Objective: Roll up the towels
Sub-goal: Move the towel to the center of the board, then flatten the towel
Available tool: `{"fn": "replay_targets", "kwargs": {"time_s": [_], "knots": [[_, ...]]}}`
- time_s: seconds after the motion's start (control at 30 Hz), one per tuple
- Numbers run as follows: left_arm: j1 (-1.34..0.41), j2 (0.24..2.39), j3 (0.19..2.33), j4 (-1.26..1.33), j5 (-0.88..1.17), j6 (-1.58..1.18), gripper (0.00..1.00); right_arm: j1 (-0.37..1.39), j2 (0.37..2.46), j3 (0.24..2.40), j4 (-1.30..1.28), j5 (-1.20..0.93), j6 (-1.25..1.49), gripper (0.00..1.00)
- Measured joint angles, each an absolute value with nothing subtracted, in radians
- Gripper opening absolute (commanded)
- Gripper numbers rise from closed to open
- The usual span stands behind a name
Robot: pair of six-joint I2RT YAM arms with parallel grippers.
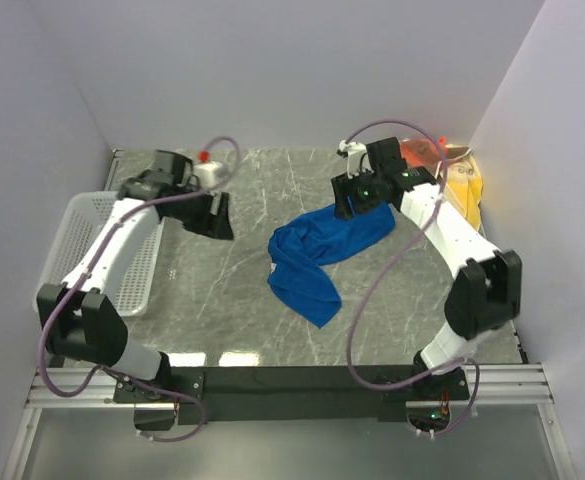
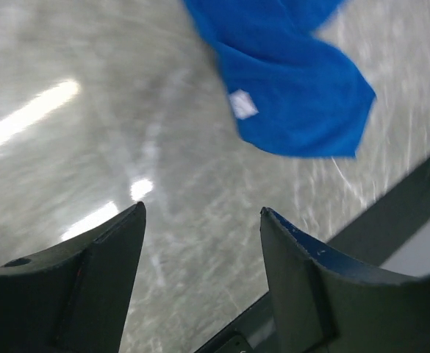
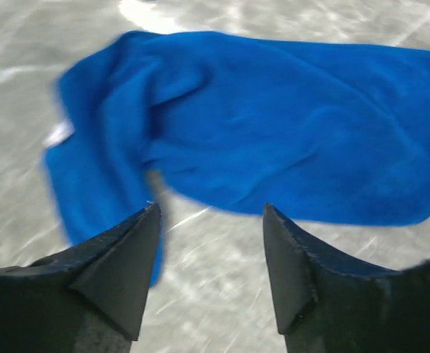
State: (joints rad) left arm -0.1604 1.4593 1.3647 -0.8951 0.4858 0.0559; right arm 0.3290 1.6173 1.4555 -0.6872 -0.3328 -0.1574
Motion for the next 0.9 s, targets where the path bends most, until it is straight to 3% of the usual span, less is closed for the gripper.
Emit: {"fn": "replay_targets", "kwargs": {"time_s": [0.43, 0.67, 0.9], "knots": [[-0.615, 1.666, 1.262, -0.735, 0.423, 0.15, 0.66, 0.243, 2.008, 1.479, -0.64, -0.243, -0.128, 0.59], [-0.649, 1.857, 1.289, -0.69, 0.414, 0.149, 0.62, 0.219, 2.043, 1.475, -0.663, -0.26, -0.141, 0.57], [-0.574, 1.896, 1.288, -0.698, 0.416, 0.178, 0.62, 0.218, 1.961, 1.353, -0.685, -0.303, -0.192, 0.53]]}}
